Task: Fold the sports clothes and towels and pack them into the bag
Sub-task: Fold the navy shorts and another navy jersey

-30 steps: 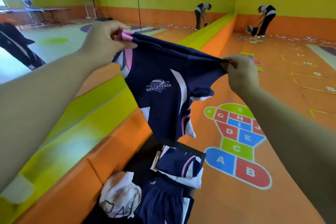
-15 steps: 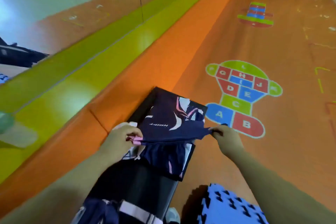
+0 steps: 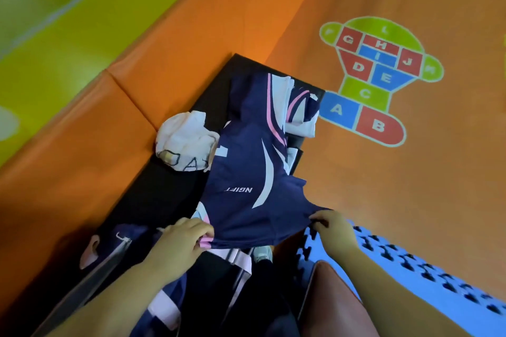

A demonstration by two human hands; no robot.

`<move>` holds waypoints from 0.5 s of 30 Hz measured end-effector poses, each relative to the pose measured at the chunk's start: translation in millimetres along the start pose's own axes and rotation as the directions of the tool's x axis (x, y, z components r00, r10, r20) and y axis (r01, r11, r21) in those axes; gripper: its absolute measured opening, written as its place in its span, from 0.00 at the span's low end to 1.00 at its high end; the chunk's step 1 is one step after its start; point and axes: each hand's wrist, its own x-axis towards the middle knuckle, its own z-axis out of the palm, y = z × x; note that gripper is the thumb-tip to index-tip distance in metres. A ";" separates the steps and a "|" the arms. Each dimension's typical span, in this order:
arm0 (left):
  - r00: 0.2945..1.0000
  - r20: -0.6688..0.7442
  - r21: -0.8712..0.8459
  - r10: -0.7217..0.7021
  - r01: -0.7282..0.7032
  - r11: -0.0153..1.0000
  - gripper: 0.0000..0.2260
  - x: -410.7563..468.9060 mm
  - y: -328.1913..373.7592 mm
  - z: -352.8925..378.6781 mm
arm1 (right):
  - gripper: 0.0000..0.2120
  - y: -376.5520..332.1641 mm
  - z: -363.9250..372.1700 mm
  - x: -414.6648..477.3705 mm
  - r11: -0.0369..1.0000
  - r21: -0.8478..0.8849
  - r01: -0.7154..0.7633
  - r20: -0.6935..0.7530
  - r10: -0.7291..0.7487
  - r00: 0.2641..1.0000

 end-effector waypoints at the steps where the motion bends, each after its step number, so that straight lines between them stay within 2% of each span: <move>1: 0.999 -0.010 0.024 0.039 -0.039 0.999 0.17 -2.8 -4.1 7.9 | 0.11 3.5 6.3 0.0 1.000 0.005 -0.012 0.016 0.012 1.000; 4: 0.989 0.000 0.154 0.149 -0.147 0.977 0.28 -8.1 -12.0 20.0 | 0.10 3.9 15.5 5.1 0.999 -0.037 -0.026 0.048 0.028 0.998; 6: 0.984 -0.002 0.178 0.180 -0.177 0.968 0.30 -6.3 -16.4 22.5 | 0.10 -5.6 12.7 13.3 0.990 -0.141 0.001 0.038 0.005 0.999; 8: 0.977 -0.013 0.165 0.211 -0.206 0.964 0.31 -3.7 -22.4 27.3 | 0.11 -25.5 7.0 22.2 0.948 -0.305 0.095 0.016 -0.094 0.995; 9: 0.971 -0.027 0.158 0.236 -0.229 0.960 0.29 -2.3 -24.3 29.4 | 0.12 -38.7 6.1 25.3 0.905 -0.369 0.214 0.012 -0.226 0.974; 10: 0.963 -0.041 0.155 0.267 -0.258 0.954 0.26 -0.9 -25.7 31.3 | 0.13 -54.0 6.4 26.2 0.830 -0.412 0.376 0.054 -0.390 0.919; 12: 0.952 -0.043 0.163 0.304 -0.293 0.942 0.16 0.5 -25.9 33.2 | 0.12 -85.5 10.1 22.6 0.600 -0.418 0.682 0.201 -0.671 0.713; 13: 0.951 -0.034 0.176 0.308 -0.297 0.938 0.12 1.1 -24.9 32.7 | 0.12 -98.9 14.0 17.8 0.462 -0.399 0.792 0.299 -0.750 0.589; 14: 0.949 -0.023 0.187 0.313 -0.303 0.934 0.11 1.5 -24.1 32.7 | 0.14 -111.0 19.1 12.7 0.385 -0.332 0.861 0.417 -0.759 0.500; 15: 0.946 -0.029 0.189 0.322 -0.311 0.932 0.11 2.1 -23.5 33.3 | 0.20 -117.9 26.8 9.7 0.380 -0.258 0.888 0.484 -0.745 0.459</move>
